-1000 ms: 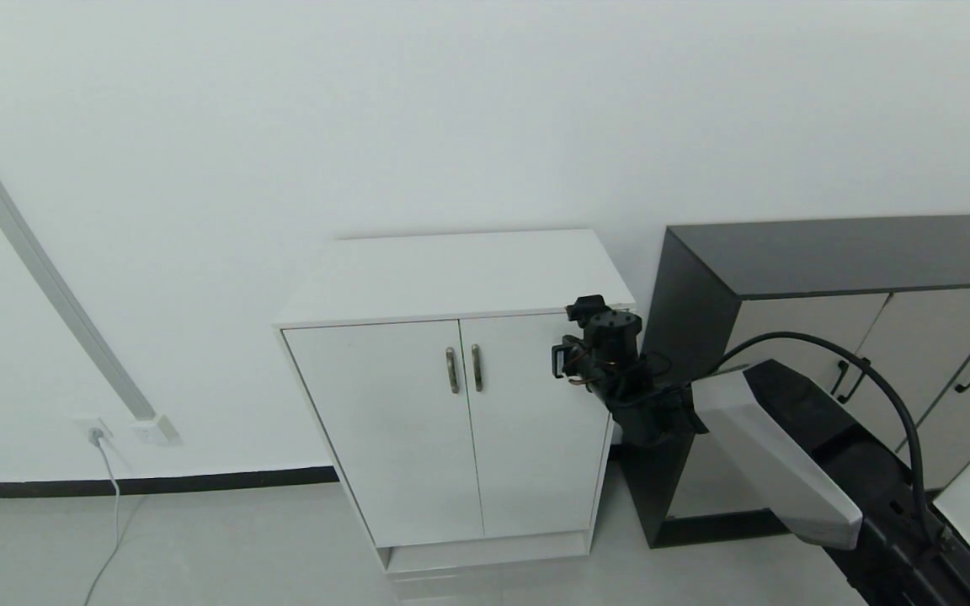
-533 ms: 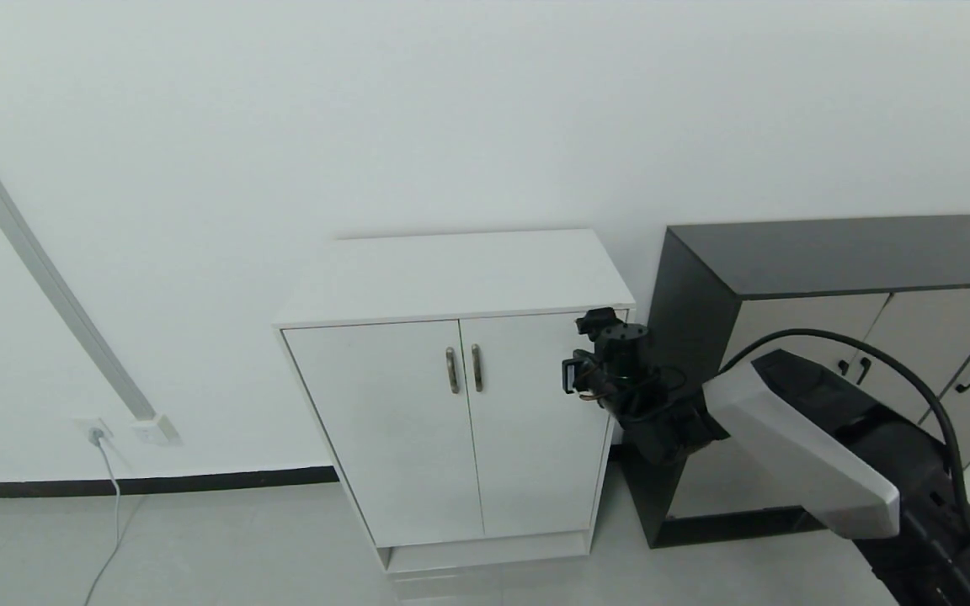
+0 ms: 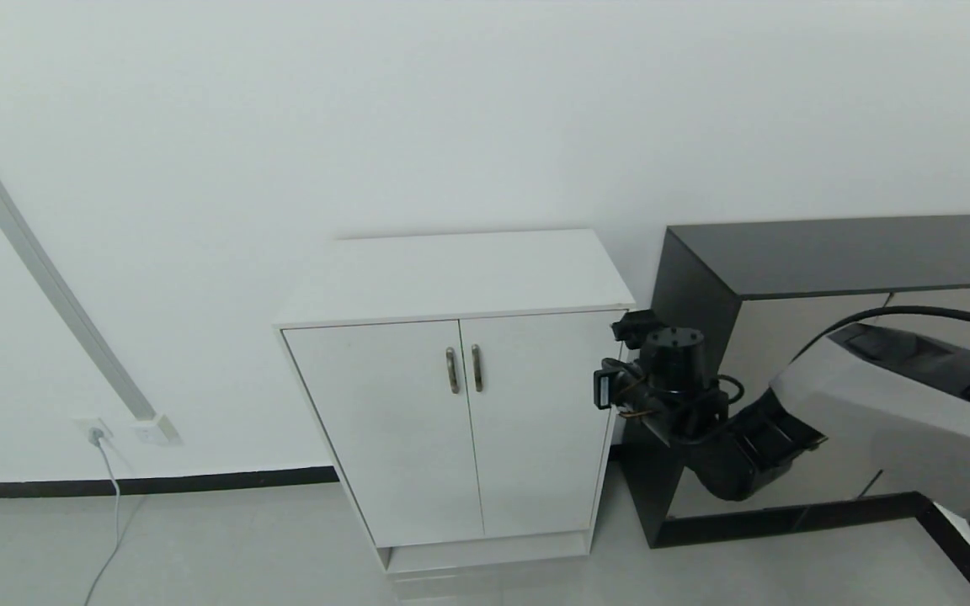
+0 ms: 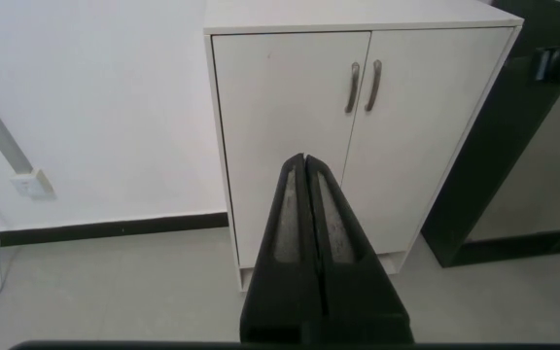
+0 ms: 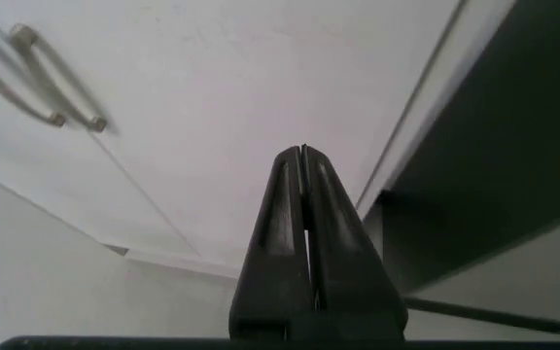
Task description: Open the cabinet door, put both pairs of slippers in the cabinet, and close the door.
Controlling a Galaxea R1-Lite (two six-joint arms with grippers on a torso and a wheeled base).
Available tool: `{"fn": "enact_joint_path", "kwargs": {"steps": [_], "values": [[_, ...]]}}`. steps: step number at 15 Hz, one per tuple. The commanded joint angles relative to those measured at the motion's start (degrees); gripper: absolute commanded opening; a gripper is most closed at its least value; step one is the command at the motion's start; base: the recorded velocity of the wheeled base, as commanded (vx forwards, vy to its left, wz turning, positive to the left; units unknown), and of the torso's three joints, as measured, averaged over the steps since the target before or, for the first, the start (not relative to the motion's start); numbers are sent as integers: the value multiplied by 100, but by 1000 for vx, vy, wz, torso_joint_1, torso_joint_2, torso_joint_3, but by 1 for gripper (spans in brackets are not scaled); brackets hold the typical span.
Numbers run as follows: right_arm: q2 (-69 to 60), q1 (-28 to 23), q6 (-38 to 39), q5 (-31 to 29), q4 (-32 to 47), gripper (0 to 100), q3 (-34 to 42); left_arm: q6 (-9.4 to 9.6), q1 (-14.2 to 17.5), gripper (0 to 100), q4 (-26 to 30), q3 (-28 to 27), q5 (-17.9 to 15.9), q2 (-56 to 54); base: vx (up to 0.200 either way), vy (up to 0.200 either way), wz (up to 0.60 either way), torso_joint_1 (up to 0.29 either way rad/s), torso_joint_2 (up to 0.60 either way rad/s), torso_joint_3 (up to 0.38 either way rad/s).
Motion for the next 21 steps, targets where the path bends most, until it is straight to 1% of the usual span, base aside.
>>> {"fn": "enact_joint_path", "kwargs": {"steps": [1, 3, 5, 6, 7, 9, 11, 12, 14, 16, 17, 21], "values": [[-964, -81, -3, -21, -388, 0, 1054, -1, 0, 0, 0, 0, 1, 8, 0, 0, 0, 0, 0, 0], [-1465, -371, -12, -21, -599, 0, 1819, -1, 0, 0, 0, 0, 1, 8, 0, 0, 0, 0, 0, 0], [-1887, -767, -29, -30, -977, 0, 2601, -1, 0, 0, 0, 0, 1, 8, 0, 0, 0, 0, 0, 0], [-2063, -872, -38, -30, -1091, 0, 2874, -1, 0, 0, 0, 0, 1, -1, 0, 0, 0, 0, 0, 0], [-2511, -1101, -38, -30, -1188, 0, 3515, -1, 0, 0, 0, 0, 1, -1, 0, 0, 0, 0, 0, 0], [-3250, -1373, -38, -12, -1302, 0, 4438, 8, 0, 0, 0, 0, 1, 8, 0, 0, 0, 0, 0, 0], [-3953, -1540, -38, 5, -1355, 0, 5300, -1, 0, 0, 0, 0, 1, -1, 0, 0, 0, 0, 0, 0], [-4146, -1575, -38, 14, -1355, 0, 5546, -1, 0, 0, 0, 0, 1, 8, 0, 0, 0, 0, 0, 0], [-4858, -1637, -38, 23, -1338, 0, 6310, -1, 0, 0, 0, 0, 1, 8, 0, 0, 0, 0, 0, 0], [-5359, -1637, -38, 14, -1294, 0, 6715, -1, 0, 0, 0, 0, 1, 8, 0, 0, 0, 0, 0, 0], [-5631, -1645, -38, -4, -1083, 0, 6715, -1, 0, 0, 0, 0, 10, 8, 0, 0, 0, 0, 0, 0], [-6941, -1707, -91, 49, 271, 0, 6715, -1, 0, 0, 0, 0, 1, -1, 0, 0, 0, 0, 0, 0]]}}
